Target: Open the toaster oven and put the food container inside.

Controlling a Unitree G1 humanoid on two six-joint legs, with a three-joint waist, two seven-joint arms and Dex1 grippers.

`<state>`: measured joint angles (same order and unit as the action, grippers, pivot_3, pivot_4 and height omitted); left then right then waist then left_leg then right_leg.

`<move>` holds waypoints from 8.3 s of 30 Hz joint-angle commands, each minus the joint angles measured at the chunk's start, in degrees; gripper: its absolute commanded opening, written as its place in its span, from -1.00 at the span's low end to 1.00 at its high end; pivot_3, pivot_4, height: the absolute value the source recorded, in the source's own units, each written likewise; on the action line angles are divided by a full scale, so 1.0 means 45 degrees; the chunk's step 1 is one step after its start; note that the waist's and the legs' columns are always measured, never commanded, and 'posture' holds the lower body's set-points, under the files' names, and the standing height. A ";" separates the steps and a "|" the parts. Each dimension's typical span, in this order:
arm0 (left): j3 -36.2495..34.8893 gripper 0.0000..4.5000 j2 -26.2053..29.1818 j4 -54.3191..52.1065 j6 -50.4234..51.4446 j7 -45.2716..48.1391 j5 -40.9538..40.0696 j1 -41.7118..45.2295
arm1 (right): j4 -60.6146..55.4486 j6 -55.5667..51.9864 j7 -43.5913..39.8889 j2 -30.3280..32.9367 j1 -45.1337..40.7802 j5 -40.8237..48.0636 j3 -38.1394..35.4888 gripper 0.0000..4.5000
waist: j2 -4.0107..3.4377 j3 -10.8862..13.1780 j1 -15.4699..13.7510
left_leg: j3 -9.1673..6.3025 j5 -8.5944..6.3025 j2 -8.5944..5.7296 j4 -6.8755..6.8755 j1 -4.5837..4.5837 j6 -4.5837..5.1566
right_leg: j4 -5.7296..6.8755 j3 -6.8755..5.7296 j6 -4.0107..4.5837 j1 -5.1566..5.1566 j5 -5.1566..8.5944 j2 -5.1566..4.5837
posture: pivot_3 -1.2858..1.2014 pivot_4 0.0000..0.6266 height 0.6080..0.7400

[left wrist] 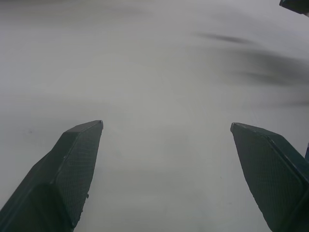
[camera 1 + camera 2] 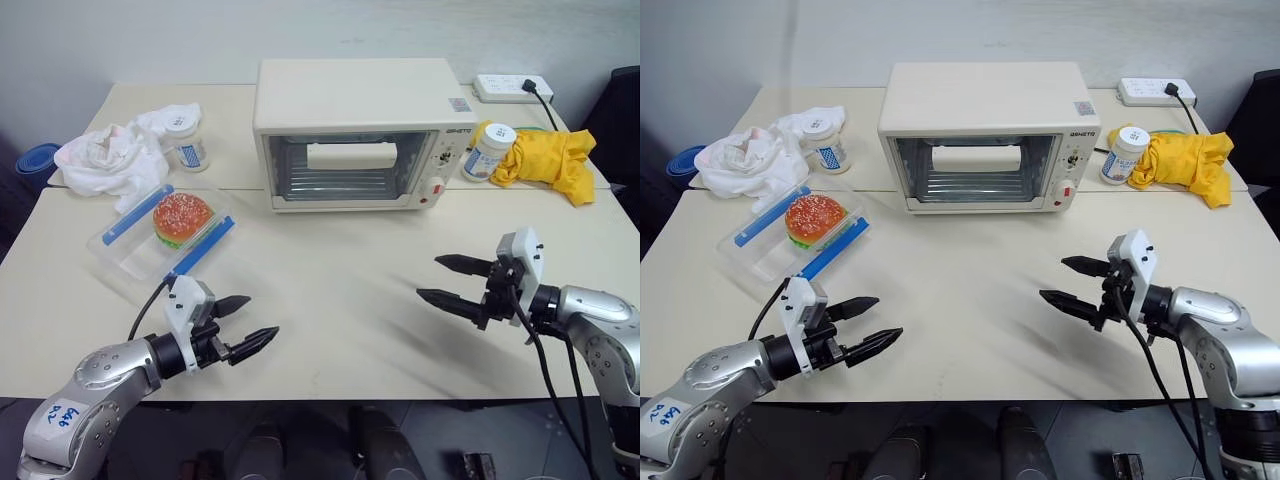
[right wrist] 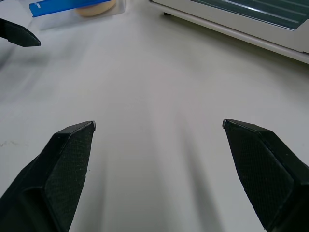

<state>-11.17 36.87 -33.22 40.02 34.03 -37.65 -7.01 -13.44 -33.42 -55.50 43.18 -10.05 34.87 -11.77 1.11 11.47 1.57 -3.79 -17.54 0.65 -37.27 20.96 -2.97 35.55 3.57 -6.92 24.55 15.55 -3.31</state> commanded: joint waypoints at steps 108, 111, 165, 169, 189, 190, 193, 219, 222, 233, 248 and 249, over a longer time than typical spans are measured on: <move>-0.9218 0.99 -0.1157 -0.4095 0.7693 0.0435 0.2190 0.1210 | 0.1107 -0.1505 -0.2831 0.0242 -0.6241 0.2749 0.2286 1.00 | -0.0009 0.0015 -0.0044 | -0.0046 -0.0005 0.0013 -0.0045 0.0024 0.0040 | 0.0019 -0.0035 0.0001 -0.0006 -0.0001 0.0016 | 0.03 -0.52 1.00; -0.9439 0.99 -0.1614 -0.3948 0.9379 -0.0938 0.2457 0.2619 | 0.1493 -0.1265 -0.3055 -0.0098 -0.6584 0.2350 0.2497 1.00 | -0.0008 0.0015 -0.0044 | -0.0054 -0.0004 0.0016 -0.0037 0.0019 0.0038 | 0.0026 -0.0044 0.0002 -0.0001 0.0000 0.0019 | 0.03 -0.52 1.00; -0.7576 -0.94 0.1062 0.5684 1.1662 -1.0011 -0.2119 0.8746 | -0.2894 -0.3432 0.0055 0.0595 -0.2754 0.5345 -0.0507 1.00 | 0.0037 0.0007 -0.0028 | -0.0040 -0.0018 0.0001 -0.0022 0.0048 -0.0084 | 0.0023 -0.0041 -0.0010 0.0047 -0.0007 -0.0016 | 0.03 -0.52 1.00; -0.6791 -0.94 0.0847 0.5859 1.1662 -1.1016 -0.4470 0.9627 | -0.2892 -0.3522 0.0223 0.0860 -0.2230 0.5489 -0.0941 1.00 | 0.0038 0.0008 -0.0172 | -0.0045 -0.0018 -0.0015 -0.0024 0.0053 -0.0083 | 0.0016 -0.0045 -0.0011 0.0040 -0.0007 -0.0039 | 0.03 -0.52 1.00; -0.2165 -0.94 -0.4545 0.7407 1.1662 -1.6573 -0.6133 1.4093 | -0.3407 -0.2911 0.0713 0.1541 -0.0093 0.5492 -0.2840 1.00 | 0.0050 0.0005 -0.0346 | -0.0024 -0.0007 -0.0029 -0.0053 0.0057 -0.0079 | 0.0018 -0.0021 -0.0036 0.0034 -0.0020 -0.0021 | 0.03 -0.52 1.00; -0.2308 -0.94 -0.4715 0.7437 1.1662 -1.6604 -0.5950 1.4142 | -0.3481 -0.2878 0.0817 0.1508 -0.0024 0.5477 -0.2834 1.00 | 0.0050 0.0005 -0.0346 | -0.0024 -0.0007 -0.0032 -0.0052 0.0055 -0.0079 | 0.0017 -0.0019 -0.0037 0.0033 -0.0020 -0.0024 | 0.03 -0.52 1.00; -0.2703 -0.55 -0.5423 0.7254 1.1662 -1.6595 -0.5381 1.4179 | -0.3848 -0.2793 0.0981 0.1493 0.0382 0.5679 -0.3003 1.00 | 0.0050 0.0005 -0.0375 | -0.0024 -0.0006 -0.0033 -0.0047 0.0059 -0.0082 | 0.0010 -0.0020 -0.0037 0.0034 -0.0020 -0.0025 | 0.03 -0.52 1.00; -0.1265 -0.87 0.2832 0.3126 0.6002 0.2025 -0.5049 0.8113 | -0.5289 -0.2798 0.3445 0.0647 0.1926 0.6057 -0.1652 -1.00 | 0.0050 0.0005 -0.0354 | -0.0020 0.0007 -0.0021 -0.0014 0.0030 -0.0101 | -0.0020 -0.0025 -0.0001 0.0009 0.0000 -0.0018 | 0.03 -0.52 1.00; 0.0732 -0.98 0.3280 0.2203 0.4014 0.3178 -0.3157 0.7367 | -0.5343 -0.2313 0.4408 0.0150 0.1276 0.4260 -0.0132 -1.00 | 0.0052 0.0005 -0.0319 | -0.0025 0.0008 -0.0022 -0.0013 0.0034 -0.0088 | -0.0044 -0.0024 0.0026 -0.0006 0.0013 -0.0020 | 0.03 -0.52 1.00; 0.3207 -0.98 0.0796 0.2855 0.2380 0.0497 0.0366 0.8284 | -0.3333 -0.1357 0.6865 -0.2219 -0.1604 -0.0178 0.2985 -1.00 | 0.0049 0.0005 -0.0283 | -0.0031 -0.0002 -0.0006 -0.0005 0.0045 -0.0051 | -0.0021 -0.0028 -0.0006 0.0021 -0.0004 -0.0006 | 0.03 -0.52 1.00; 0.3171 -0.98 -0.4320 0.6619 0.0953 -0.4063 0.3659 1.1106 | 0.3815 0.2543 0.8528 -0.5431 -0.5795 -0.4421 0.3259 -1.00 | 0.0048 0.0003 -0.0255 | -0.0023 0.0008 -0.0015 -0.0017 0.0042 -0.0048 | 0.0013 -0.0025 -0.0025 0.0034 -0.0017 -0.0012 | 0.03 -0.52 1.00; 0.3208 -0.98 -0.4431 0.6807 0.0798 -0.4105 0.3841 1.1233 | 0.4289 0.2785 0.8469 -0.5497 -0.6118 -0.4501 0.3175 -1.00 | 0.0048 0.0003 -0.0243 | -0.0021 0.0010 -0.0016 -0.0017 0.0048 -0.0053 | 0.0012 -0.0024 -0.0025 0.0041 -0.0017 -0.0013 | 0.03 -0.52 1.00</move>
<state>3.17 17.32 -2.58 45.55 15.91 -21.73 41.87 4.34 -23.93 -17.13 18.94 -35.48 15.64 4.07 1.33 11.49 0.47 -3.88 -17.48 0.57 -37.34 21.20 -3.24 35.61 3.47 -7.03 24.76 15.47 -3.37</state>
